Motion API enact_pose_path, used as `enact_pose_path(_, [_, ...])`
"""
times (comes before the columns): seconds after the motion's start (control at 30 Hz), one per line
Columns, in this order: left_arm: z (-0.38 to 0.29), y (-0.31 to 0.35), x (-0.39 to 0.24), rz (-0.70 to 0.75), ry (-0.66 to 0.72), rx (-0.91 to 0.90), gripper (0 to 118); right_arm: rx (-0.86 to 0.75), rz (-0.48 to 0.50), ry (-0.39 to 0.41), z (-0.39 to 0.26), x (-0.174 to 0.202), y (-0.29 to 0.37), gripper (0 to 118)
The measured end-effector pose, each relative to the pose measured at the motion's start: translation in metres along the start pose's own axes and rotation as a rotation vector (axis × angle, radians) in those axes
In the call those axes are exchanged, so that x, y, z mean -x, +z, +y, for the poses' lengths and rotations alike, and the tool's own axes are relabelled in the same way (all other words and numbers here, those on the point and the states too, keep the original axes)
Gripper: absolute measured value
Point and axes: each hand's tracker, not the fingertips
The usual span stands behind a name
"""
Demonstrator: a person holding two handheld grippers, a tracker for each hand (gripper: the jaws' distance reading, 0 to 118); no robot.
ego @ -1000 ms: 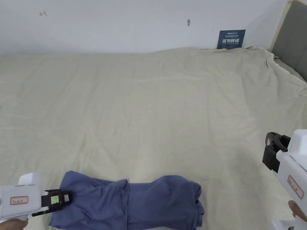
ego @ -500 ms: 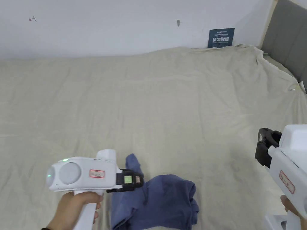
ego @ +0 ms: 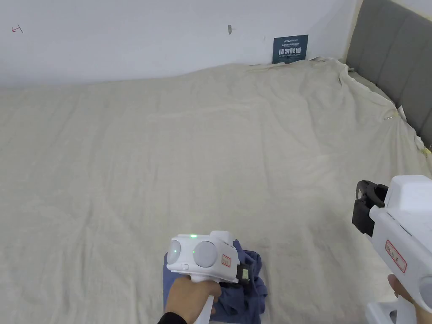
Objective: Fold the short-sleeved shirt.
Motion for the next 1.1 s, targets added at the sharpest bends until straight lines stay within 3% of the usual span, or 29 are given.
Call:
enact_pose_path(0.1, [-0.001,0.002,-0.006,0.022,-0.013,-0.011,25,0.004,-0.005,-0.001,-0.001,-0.001,0.001,0])
enact_pose_path(0.17, [-0.001,0.010,-0.009,-0.009,-0.029,-0.021,51,0.007,-0.006,-0.003,-0.003,-0.004,0.001,0])
enact_pose_path(0.23, [-0.002,0.024,-0.011,-0.077,-0.013,-0.039,86,0.008,-0.006,-0.003,-0.003,-0.004,0.001,0])
enact_pose_path(0.3, [-0.003,0.042,-0.012,-0.106,0.003,-0.092,108,0.006,-0.005,-0.002,-0.002,-0.003,0.002,0])
enact_pose_path(0.33, [-0.004,0.054,-0.011,-0.119,0.003,-0.127,113,0.005,-0.004,-0.001,-0.001,-0.003,0.003,0])
enact_pose_path(0.47, [-0.008,0.098,0.007,-0.162,-0.007,-0.283,113,-0.005,-0.004,-0.001,0.001,-0.004,0.004,0])
enact_pose_path(0.63, [-0.008,0.117,0.037,-0.207,-0.003,-0.289,113,-0.008,-0.001,-0.006,0.002,-0.002,0.004,0])
enact_pose_path(0.7, [-0.014,0.116,0.046,-0.142,0.024,-0.333,109,-0.008,0.002,-0.009,0.002,-0.002,0.004,0])
enact_pose_path(0.73, [-0.017,0.113,0.050,-0.121,0.022,-0.351,95,-0.008,0.003,-0.008,0.002,-0.001,0.004,0])
enact_pose_path(0.8, [-0.023,0.105,0.058,-0.133,0.018,-0.347,54,-0.006,0.002,-0.005,0.001,-0.002,0.004,0])
enact_pose_path(0.83, [-0.025,0.098,0.062,-0.130,0.039,-0.337,25,-0.003,0.004,-0.005,0.001,-0.002,0.004,0])
enact_pose_path(0.87, [-0.027,0.090,0.065,-0.131,0.077,-0.306,14,0.000,0.004,-0.006,0.001,-0.003,0.003,0])
enact_pose_path(0.93, [-0.032,0.076,0.071,-0.225,0.120,-0.273,1,0.003,0.001,-0.004,-0.001,-0.004,0.003,0])
enact_pose_path(1.0, [-0.035,0.063,0.070,-0.283,0.163,-0.250,0,0.006,-0.001,-0.005,-0.002,-0.005,0.002,0])
enact_pose_path(1.1, [-0.036,0.043,0.057,-0.256,0.118,-0.221,0,0.013,-0.009,-0.009,-0.006,-0.011,0.000,0])
